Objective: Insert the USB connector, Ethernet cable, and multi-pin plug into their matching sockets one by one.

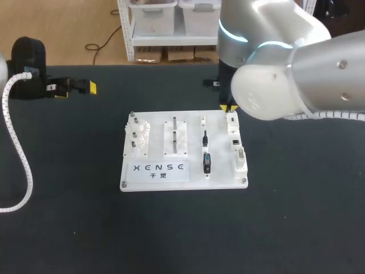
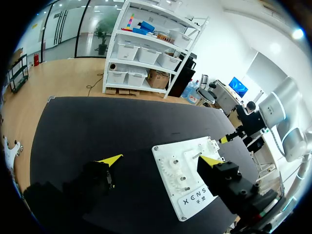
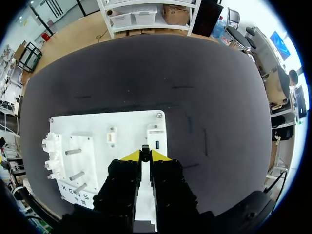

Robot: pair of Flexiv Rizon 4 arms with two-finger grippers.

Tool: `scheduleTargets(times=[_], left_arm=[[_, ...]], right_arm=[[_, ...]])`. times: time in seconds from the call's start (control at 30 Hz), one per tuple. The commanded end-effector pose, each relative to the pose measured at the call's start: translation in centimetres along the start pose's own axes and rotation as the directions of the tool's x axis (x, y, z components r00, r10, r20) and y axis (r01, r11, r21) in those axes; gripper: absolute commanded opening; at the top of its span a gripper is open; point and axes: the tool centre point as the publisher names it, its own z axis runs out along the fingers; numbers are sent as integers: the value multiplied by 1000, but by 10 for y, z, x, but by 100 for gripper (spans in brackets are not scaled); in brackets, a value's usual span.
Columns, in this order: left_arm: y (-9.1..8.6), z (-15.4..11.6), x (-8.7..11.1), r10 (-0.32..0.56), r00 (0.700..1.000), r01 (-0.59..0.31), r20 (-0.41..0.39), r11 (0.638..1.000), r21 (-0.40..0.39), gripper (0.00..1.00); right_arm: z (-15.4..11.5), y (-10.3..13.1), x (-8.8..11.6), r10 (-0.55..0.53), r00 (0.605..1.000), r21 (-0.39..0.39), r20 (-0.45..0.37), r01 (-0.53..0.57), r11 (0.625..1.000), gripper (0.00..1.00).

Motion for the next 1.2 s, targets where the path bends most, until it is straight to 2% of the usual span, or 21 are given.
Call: scheduleTargets(times=[0.03,0.3,1.2], left_arm=[[0,0,0,0,1000,0,0,1000,0,100],[0,0,0,0,1000,0,0,1000,0,100],[0,0,0,0,1000,0,0,1000,0,100]], right_arm=[[2,-11,8,8,1000,0,22,-8,1000,0],[9,-20,8,19,1000,17,10,-20,1000,0],[19,-14,1,14,1000,27,9,-14,1000,0]])
